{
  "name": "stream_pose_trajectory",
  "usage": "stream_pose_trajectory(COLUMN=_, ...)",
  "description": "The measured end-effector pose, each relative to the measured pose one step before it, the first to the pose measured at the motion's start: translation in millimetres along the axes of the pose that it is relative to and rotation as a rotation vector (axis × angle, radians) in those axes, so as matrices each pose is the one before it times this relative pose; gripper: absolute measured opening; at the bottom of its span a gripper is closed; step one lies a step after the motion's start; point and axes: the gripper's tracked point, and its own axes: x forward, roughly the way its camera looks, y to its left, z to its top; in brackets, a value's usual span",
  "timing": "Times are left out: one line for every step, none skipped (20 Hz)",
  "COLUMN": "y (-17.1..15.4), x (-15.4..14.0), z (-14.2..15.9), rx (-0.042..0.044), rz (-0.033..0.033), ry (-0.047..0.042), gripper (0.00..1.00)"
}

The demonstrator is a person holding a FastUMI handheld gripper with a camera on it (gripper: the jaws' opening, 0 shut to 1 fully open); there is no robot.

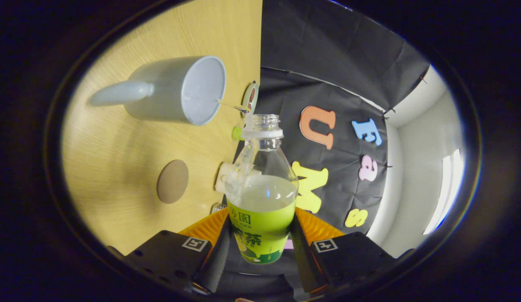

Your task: Take the bottle from table, then pour the juice into the cup, finally place the bottle on the coaster

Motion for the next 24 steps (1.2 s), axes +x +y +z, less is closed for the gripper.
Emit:
stream_pose_trajectory(y=-2.35, x=-1.63, z=-0.78, rx=-0.01390, rz=-0.00420, ry=0.00169, gripper=0.77)
stream_pose_trajectory(y=-2.44, x=-1.47, z=0.05, rx=-0.01156, rz=-0.00599, ry=0.00008, gripper=0.77)
stream_pose_trajectory(y=-2.55, x=1.06, z=-0.54, rx=-0.00884, rz=-0.00529, ry=-0.00168, gripper=0.77)
stream_pose_trajectory(y=-2.44, x=0.85, z=-0.71, rx=-0.00862, rz=-0.00550, ry=0.00081, gripper=0.77)
stream_pose_trajectory(y=-1.55, x=1.00, z=-1.81, rx=-0.00814, rz=-0.00441, ry=0.00008, gripper=0.76)
stream_pose_trajectory(y=-1.44, x=0.15, z=-1.37, rx=-0.00764, rz=-0.00439, ry=0.00071, gripper=0.77)
stream_pose_trajectory(y=-0.88, x=0.56, z=-0.91, rx=-0.00566, rz=-0.00353, ry=0.00107, gripper=0.77)
stream_pose_trajectory(y=-1.00, x=0.23, z=-0.54, rx=-0.00446, rz=-0.00346, ry=-0.00035, gripper=0.76)
stream_pose_trajectory(y=-1.01, x=0.60, z=-0.89, rx=-0.00527, rz=-0.00409, ry=0.00026, gripper=0.76)
stream_pose_trajectory(y=-1.33, x=-0.10, z=-1.48, rx=-0.00638, rz=-0.00355, ry=0.00184, gripper=0.76)
stream_pose_trajectory(y=-0.56, x=0.67, z=-0.49, rx=-0.00715, rz=-0.00152, ry=0.00057, gripper=0.76)
stream_pose_trajectory(y=-1.58, x=0.22, z=-0.19, rx=-0.00799, rz=-0.00332, ry=0.00028, gripper=0.77)
stream_pose_trajectory(y=-2.19, x=1.22, z=-0.66, rx=-0.00817, rz=-0.00450, ry=0.00137, gripper=0.76)
stream_pose_trajectory(y=-1.56, x=1.61, z=-0.07, rx=-0.00697, rz=-0.00235, ry=0.00047, gripper=0.76)
stream_pose_trajectory(y=-2.37, x=0.43, z=-0.48, rx=-0.00728, rz=-0.00429, ry=0.00001, gripper=0.76)
stream_pose_trajectory(y=-1.64, x=-0.09, z=0.51, rx=-0.00768, rz=-0.00448, ry=-0.00168, gripper=0.76)
stream_pose_trajectory(y=-0.73, x=1.62, z=0.46, rx=-0.00893, rz=-0.00391, ry=-0.00074, gripper=0.76)
stream_pose_trajectory(y=-0.37, x=0.23, z=0.07, rx=-0.00693, rz=-0.00230, ry=0.00031, gripper=0.76)
stream_pose_trajectory(y=-0.75, x=1.62, z=1.10, rx=-0.00583, rz=-0.00198, ry=-0.00348, gripper=0.76)
stream_pose_trajectory(y=-0.46, x=-0.23, z=0.34, rx=-0.00592, rz=-0.00058, ry=-0.00080, gripper=0.76)
stream_pose_trajectory(y=-0.65, x=0.15, z=-0.12, rx=-0.00773, rz=-0.00070, ry=-0.00057, gripper=0.76)
stream_pose_trajectory(y=-0.71, x=0.30, z=0.24, rx=-0.00925, rz=-0.00052, ry=-0.00206, gripper=0.76)
stream_pose_trajectory(y=-2.38, x=2.34, z=-0.83, rx=-0.01017, rz=-0.00064, ry=-0.00115, gripper=0.76)
stream_pose_trajectory(y=-3.76, x=1.84, z=-0.97, rx=-0.00777, rz=-0.00100, ry=0.00023, gripper=0.76)
